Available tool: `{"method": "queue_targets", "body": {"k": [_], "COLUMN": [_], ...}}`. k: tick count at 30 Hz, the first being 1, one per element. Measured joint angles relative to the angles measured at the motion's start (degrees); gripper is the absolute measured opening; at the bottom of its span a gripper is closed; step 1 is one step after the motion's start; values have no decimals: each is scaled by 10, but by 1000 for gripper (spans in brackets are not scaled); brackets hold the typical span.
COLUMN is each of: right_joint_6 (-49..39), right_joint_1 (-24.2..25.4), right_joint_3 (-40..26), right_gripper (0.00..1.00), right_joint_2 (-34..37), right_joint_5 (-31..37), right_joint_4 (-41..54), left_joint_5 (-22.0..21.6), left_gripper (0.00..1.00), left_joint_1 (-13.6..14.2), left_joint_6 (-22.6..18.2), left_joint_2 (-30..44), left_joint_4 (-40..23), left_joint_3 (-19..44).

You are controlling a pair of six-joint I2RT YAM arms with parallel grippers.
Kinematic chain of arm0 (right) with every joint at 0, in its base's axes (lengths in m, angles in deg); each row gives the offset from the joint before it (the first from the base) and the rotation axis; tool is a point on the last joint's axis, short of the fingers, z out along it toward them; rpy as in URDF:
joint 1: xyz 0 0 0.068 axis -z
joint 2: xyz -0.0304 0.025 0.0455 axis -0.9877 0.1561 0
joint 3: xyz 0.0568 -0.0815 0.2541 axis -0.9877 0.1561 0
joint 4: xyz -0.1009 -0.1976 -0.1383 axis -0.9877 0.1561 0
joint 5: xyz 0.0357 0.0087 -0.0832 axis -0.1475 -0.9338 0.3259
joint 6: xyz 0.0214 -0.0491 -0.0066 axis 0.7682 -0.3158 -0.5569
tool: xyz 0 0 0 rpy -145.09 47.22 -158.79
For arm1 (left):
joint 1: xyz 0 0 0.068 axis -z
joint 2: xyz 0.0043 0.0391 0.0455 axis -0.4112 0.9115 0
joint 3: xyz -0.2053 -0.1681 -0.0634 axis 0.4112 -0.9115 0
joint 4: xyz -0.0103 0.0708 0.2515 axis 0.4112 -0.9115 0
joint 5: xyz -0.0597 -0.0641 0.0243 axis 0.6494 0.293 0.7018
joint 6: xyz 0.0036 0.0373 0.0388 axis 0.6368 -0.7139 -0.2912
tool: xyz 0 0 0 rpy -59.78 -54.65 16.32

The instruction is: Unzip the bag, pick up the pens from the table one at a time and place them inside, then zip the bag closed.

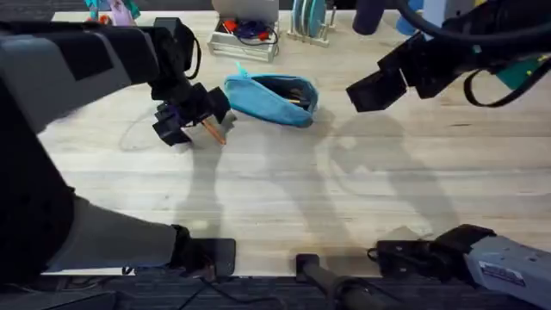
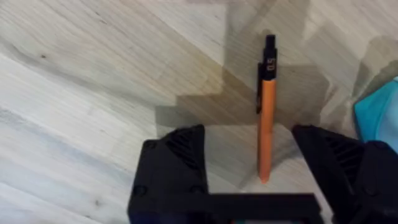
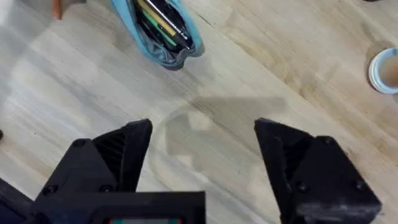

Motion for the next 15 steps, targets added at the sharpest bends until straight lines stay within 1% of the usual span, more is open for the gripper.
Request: {"method": "queue_targets", "body": {"k": [5, 7, 8, 9, 10, 11, 12, 13, 15], "right_joint_6": [0, 0, 0, 0, 0, 0, 0, 0, 0], "right_joint_1": [0, 0, 0, 0, 0, 0, 0, 0, 0], "right_joint_3": [0, 0, 0, 0, 0, 0, 0, 0, 0], "right_gripper": [998, 998, 998, 998, 997, 997, 997, 997, 997], "right_joint_2": [0, 0, 0, 0, 0, 0, 0, 0, 0], "right_joint_5": [0, 0, 0, 0, 0, 0, 0, 0, 0], "right_joint_4": [0, 0, 0, 0, 0, 0, 0, 0, 0], "left_joint_5": [-1, 1, 1, 3, 5, 8, 12, 12, 13], "left_gripper": [749, 666, 591, 493, 365, 207, 94, 57, 46], "left_joint_1": [0, 0, 0, 0, 0, 0, 0, 1, 1], "left_joint_6": [-2, -2, -2, -1, -1, -1, -2, -3, -3], "left_joint_2": [2, 2, 2, 2, 2, 2, 2, 2, 2], "left_joint_4": [-7, -8, -9, -9, -9, -8, -7, -7, -6], "left_joint_3": [3, 3, 3, 3, 3, 3, 3, 4, 5]}}
